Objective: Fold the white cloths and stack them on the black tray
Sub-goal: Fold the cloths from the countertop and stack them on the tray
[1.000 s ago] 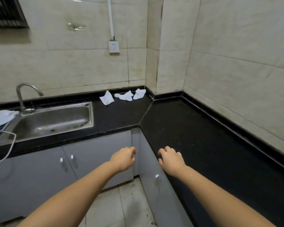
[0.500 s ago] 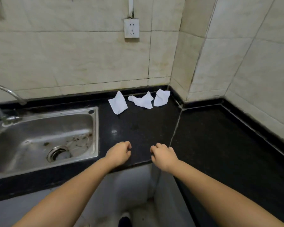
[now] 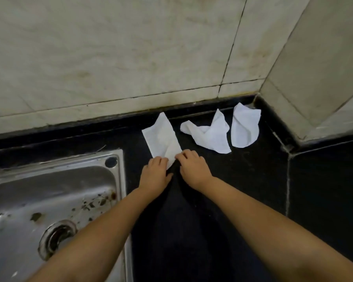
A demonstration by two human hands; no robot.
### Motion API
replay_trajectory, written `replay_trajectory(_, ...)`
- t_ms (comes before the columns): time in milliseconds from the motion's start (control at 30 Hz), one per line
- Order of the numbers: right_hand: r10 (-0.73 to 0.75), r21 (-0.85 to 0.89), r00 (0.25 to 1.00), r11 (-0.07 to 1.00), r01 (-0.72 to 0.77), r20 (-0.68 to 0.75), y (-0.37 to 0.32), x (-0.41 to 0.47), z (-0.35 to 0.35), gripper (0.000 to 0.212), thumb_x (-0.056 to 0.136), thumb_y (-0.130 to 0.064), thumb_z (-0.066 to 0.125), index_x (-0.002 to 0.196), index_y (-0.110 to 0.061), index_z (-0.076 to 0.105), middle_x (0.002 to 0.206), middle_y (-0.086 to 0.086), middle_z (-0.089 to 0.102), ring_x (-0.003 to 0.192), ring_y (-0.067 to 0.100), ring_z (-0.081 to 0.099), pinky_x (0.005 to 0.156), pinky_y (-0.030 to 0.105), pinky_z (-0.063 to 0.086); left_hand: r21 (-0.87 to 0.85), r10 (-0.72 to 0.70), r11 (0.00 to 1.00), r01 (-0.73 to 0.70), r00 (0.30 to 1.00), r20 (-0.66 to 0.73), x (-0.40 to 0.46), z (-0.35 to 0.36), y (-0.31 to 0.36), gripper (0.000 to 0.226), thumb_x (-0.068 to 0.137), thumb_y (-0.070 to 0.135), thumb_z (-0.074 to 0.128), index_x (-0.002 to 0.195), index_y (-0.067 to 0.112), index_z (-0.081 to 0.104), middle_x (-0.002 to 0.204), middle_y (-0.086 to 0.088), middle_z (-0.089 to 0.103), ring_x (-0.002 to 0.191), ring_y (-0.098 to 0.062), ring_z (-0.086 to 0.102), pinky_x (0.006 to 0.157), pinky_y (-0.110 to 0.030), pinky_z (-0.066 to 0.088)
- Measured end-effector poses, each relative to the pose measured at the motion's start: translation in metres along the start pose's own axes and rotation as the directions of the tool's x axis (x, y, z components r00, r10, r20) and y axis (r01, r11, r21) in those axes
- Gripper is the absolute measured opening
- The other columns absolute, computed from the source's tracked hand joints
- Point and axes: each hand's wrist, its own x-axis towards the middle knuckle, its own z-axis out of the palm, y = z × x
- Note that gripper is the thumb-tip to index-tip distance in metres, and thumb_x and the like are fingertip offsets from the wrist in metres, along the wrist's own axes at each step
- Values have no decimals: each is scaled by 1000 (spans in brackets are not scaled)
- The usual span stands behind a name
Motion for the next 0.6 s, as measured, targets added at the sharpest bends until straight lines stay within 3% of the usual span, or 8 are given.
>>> replay_trajectory(133,-109,37,994,994,107,31,9,26,14,48,92,-16,47,139,-21,42,138,7,43,126,27,40,94,39,36,-78,42,996,-53,990,-131,16,13,-9,25,88,12,56,113,9,61,112,-8,60,103,-29,56,81,-37,42)
replay_trajectory(233,-140,61,990,988,140,1,12,30,21,56,90,-18,52,143,-26,37,129,9,49,117,27,46,91,40,37,-172,102,976,-136,976,-194,19,14,-15,24,84,1,56,104,9,65,99,-7,65,94,-26,59,82,-36,43)
replay_trajectory(300,-151,77,988,985,154,-43,12,25,20,48,87,-19,56,135,-24,50,113,12,55,102,29,52,80,41,39,-225,190,945,-238,958,-216,16,10,-13,22,82,0,55,100,10,64,94,-5,65,89,-24,60,82,-38,47)
replay_trajectory(367,-154,95,982,982,165,-113,16,15,15,30,83,-18,59,112,-16,63,95,13,58,86,32,58,69,38,37,-283,256,906,-314,940,-224,9,0,-4,19,84,6,49,97,11,63,92,-4,64,85,-22,59,79,-39,49)
replay_trajectory(433,-145,80,981,984,157,-132,25,1,2,21,83,-19,58,102,-11,64,91,12,57,82,32,58,68,36,33,-342,272,874,-346,930,-246,3,-12,10,23,87,13,43,101,10,61,95,-3,63,87,-19,58,80,-37,50)
replay_trajectory(500,-123,70,985,989,132,-121,36,-17,-19,24,87,-24,55,106,-11,61,97,10,55,89,28,55,73,34,32,-415,226,852,-318,940,-256,-3,-30,33,25,90,9,47,113,10,57,103,0,60,94,-15,56,84,-30,48)
replay_trajectory(600,-44,168,991,984,65,-125,55,-50,-60,23,87,-34,57,101,-15,59,95,2,50,92,20,50,78,33,34,-545,152,799,-255,962,-227,-11,-64,73,38,92,5,49,129,14,48,109,6,54,98,-9,53,81,-16,39)
